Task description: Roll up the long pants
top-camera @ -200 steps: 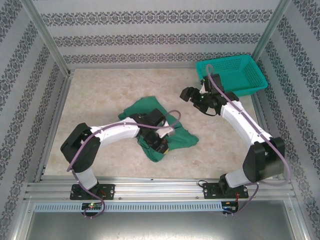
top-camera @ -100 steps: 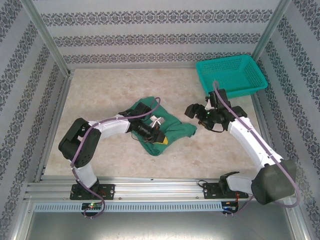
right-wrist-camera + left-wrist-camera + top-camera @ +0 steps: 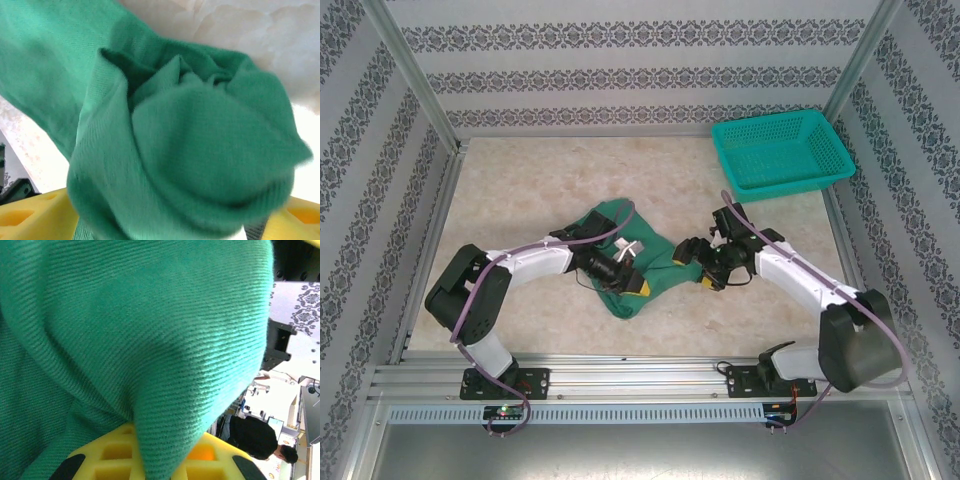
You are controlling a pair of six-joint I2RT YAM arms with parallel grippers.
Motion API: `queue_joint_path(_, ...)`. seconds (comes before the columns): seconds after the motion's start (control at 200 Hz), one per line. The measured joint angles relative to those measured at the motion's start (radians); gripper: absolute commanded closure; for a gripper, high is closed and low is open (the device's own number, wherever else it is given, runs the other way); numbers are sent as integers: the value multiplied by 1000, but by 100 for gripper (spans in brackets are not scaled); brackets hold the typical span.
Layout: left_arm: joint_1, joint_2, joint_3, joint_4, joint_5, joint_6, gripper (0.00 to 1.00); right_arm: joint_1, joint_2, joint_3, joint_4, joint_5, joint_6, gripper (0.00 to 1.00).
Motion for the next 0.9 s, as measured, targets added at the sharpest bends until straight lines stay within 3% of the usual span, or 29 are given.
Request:
queue_joint_path(0.025, 0, 0, -12, 5, 0, 0, 100, 0, 15, 2, 5, 0, -6, 43)
queue_joint_path(0.06, 0, 0, -29, 15, 1, 0, 100, 0, 35, 7, 7, 0, -4, 82)
queue_joint_path(0.07, 0, 0, -32, 18, 1, 0, 100, 0, 40, 8, 7, 0, 0, 97)
queue_joint_path(0.075, 0, 0, -36, 20, 1, 0, 100, 0, 43, 9, 7, 0, -2, 100)
queue_joint_path(0.32, 0, 0, -99, 61, -15, 5, 97, 22, 102, 87, 13, -16, 2, 100)
queue_joint_path(0.49, 0, -1, -60, -18, -120, 67, 62, 31, 194, 177, 3, -33, 2, 100)
queue_joint_path(0.59, -5, -65, -34, -114, -326, 106, 46, 33, 254, 232, -3, -36, -5, 100)
queue_joint_path(0.679, -47, -241, -32, -195, -595, 141, 41, 33, 295, 266, -3, -42, -5, 100)
queue_joint_path(0.809, -201, -463, 11, -246, -896, 221, 39, 33, 341, 291, -1, -56, 0, 100)
queue_joint_path(0.899, -335, -500, 26, -243, -1018, 279, 45, 33, 368, 303, 6, -71, 14, 100)
